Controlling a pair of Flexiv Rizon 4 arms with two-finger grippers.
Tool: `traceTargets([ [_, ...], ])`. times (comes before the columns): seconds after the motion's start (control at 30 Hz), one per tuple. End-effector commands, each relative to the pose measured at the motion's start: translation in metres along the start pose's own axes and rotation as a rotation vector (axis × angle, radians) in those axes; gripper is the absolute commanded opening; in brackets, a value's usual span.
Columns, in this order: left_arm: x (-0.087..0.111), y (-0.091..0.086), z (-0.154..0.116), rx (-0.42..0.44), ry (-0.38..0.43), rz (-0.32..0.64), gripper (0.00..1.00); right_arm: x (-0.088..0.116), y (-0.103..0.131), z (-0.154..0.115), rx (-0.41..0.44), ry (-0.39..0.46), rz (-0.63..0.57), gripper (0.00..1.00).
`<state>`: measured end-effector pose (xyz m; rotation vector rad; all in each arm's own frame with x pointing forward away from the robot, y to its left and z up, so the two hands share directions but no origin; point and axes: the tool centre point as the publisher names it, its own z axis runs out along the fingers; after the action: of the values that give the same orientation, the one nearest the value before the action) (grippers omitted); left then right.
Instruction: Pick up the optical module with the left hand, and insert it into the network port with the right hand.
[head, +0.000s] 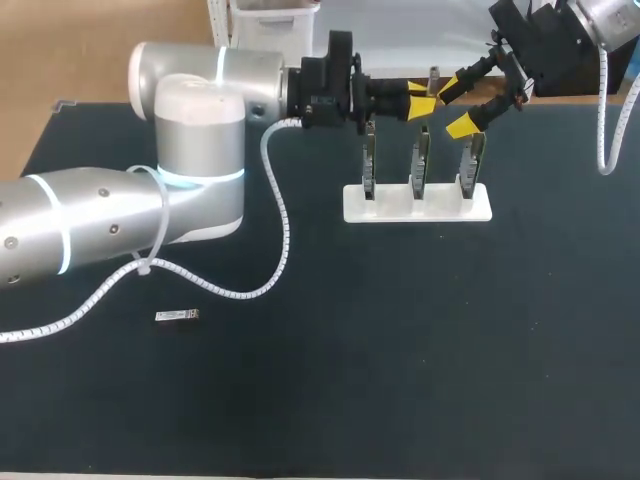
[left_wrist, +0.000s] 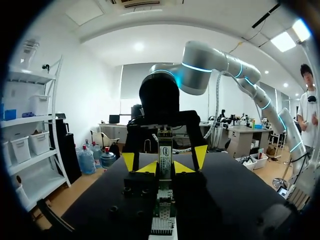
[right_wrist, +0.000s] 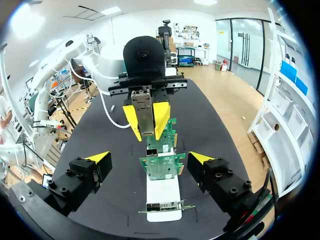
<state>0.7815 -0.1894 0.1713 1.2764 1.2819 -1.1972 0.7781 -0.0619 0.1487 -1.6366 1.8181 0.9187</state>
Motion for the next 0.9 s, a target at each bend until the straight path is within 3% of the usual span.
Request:
traceTargets([
  [0.03,0.002,-0.002,-0.002,-0.001,-0.003,0.000,0.00,0.000,0.001,0.000,0.003,0.000,0.000,1.00],
  [0.9,0.008,-0.012,0.000,0.007,-0.012,-0.012,0.00,0.000,0.001,0.000,0.003,0.000,0.000,1.00],
])
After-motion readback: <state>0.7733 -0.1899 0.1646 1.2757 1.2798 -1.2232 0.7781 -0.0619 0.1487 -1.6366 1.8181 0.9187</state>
